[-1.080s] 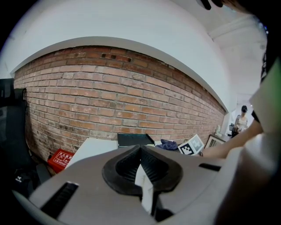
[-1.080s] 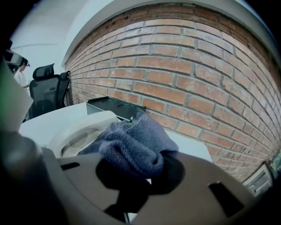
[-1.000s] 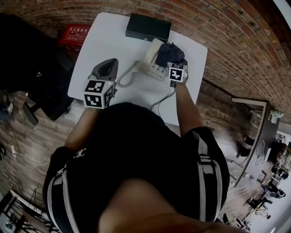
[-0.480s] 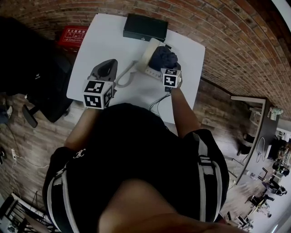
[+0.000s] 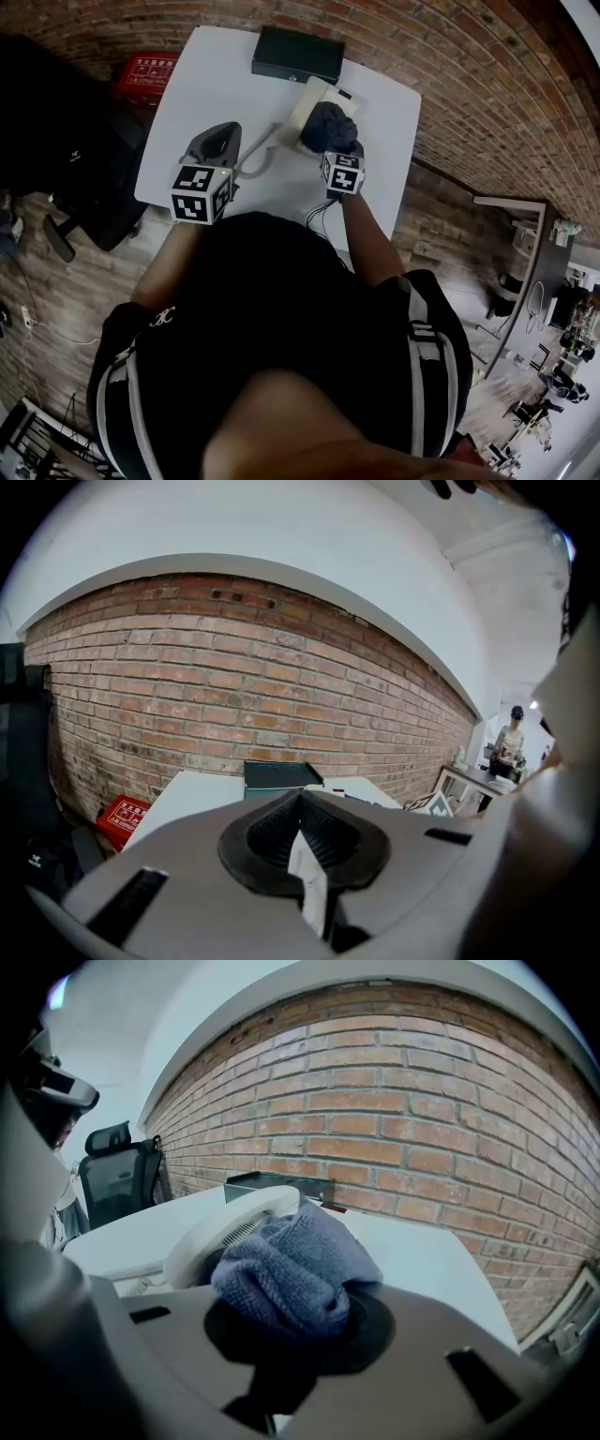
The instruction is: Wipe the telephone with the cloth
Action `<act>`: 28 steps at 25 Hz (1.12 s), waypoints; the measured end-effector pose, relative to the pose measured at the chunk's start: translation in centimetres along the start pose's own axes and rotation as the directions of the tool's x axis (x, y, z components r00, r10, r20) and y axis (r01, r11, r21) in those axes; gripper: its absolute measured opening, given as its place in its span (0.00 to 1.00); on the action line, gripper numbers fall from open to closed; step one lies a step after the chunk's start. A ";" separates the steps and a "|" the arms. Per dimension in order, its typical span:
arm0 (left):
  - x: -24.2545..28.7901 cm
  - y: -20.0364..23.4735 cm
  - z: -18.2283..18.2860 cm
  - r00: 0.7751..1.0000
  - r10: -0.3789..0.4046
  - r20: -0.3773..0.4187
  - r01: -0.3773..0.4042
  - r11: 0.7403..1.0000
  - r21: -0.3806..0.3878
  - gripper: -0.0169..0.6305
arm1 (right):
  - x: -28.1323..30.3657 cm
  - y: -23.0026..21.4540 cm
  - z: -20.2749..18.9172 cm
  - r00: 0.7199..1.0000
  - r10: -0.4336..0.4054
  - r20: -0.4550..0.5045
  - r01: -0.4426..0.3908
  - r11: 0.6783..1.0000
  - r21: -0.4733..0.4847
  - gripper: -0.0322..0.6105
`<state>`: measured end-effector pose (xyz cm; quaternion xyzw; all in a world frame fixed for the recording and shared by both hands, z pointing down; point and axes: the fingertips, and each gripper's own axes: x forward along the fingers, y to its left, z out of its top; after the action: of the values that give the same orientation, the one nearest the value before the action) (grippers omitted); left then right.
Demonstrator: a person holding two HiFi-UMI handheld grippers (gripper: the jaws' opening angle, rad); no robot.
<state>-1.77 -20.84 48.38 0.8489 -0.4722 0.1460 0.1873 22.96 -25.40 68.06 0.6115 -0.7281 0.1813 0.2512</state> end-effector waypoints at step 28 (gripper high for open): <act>0.1 0.3 0.0 1.000 -0.005 -0.001 0.005 1.000 -0.010 0.01 | -4.5 7.2 -4.9 0.987 0.118 -0.105 -0.134 0.979 -0.152 0.14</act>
<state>-1.97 -21.06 48.44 0.8490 -0.4708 0.1435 0.1923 17.19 -17.64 69.72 0.5328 -0.7647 0.1673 0.3215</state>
